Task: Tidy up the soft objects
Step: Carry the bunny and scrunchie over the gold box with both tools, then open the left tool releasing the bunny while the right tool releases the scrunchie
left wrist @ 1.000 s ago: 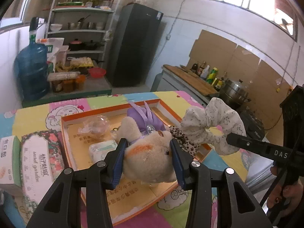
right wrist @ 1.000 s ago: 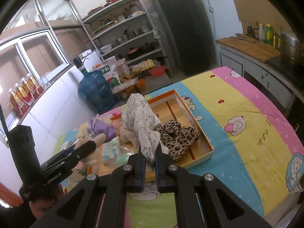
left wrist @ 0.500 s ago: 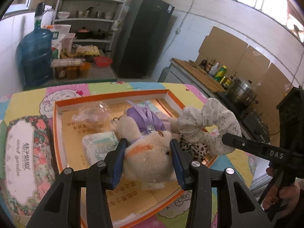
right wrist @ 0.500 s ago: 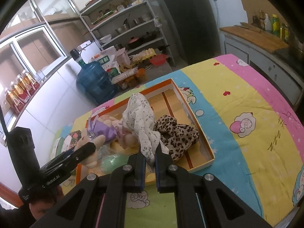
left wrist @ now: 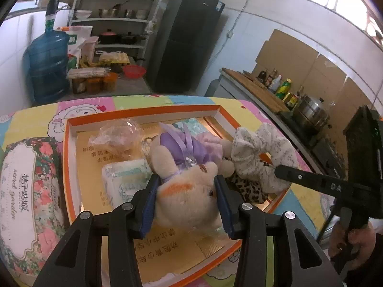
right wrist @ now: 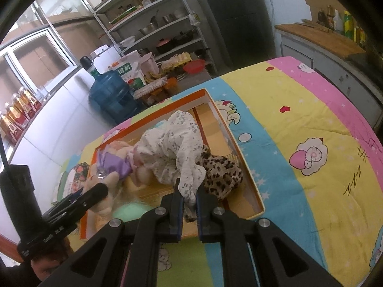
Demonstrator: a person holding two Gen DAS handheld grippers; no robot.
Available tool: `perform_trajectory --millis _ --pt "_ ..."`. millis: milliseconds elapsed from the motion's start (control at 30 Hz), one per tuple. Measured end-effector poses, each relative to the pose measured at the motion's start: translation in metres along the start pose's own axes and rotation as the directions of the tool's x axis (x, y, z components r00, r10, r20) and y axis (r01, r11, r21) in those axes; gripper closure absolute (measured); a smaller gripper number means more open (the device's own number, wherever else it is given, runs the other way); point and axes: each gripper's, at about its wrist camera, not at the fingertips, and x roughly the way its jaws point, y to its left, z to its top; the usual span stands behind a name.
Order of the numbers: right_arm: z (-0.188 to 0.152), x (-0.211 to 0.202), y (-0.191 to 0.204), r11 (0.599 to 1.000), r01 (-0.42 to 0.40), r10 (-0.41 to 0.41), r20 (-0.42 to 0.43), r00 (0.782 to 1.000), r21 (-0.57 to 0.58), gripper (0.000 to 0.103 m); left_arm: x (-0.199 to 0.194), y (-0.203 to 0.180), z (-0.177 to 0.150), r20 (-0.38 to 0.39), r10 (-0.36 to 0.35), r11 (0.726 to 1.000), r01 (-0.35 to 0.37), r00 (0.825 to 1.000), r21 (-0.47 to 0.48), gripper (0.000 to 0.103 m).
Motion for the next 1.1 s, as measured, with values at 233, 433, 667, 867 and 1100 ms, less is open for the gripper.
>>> perform_trajectory --millis 233,433,667,867,1100 --pt "0.000 0.005 -0.001 0.999 0.035 -0.035 0.006 0.999 -0.005 0.049 -0.004 0.003 -0.001 0.006 -0.024 1.000 0.024 1.000 -0.010 0.053" --pt "-0.001 0.005 -0.003 0.999 0.053 -0.053 0.004 0.999 0.009 0.049 -0.011 0.001 0.000 0.024 -0.011 1.000 0.010 1.000 0.006 0.052" --pt "-0.005 0.000 -0.004 0.998 0.043 -0.043 0.003 0.999 0.050 0.042 -0.021 0.002 0.003 0.054 -0.011 1.000 0.011 0.998 0.017 0.040" --pt "-0.009 -0.010 0.000 0.996 0.069 -0.071 0.022 0.997 0.062 0.042 -0.032 0.003 0.004 0.070 -0.024 0.999 0.022 0.997 0.032 0.038" --pt "-0.013 -0.025 0.010 0.994 0.072 -0.076 0.043 0.996 0.081 0.042 -0.047 0.004 0.003 0.080 -0.043 0.998 0.039 0.996 0.047 0.037"
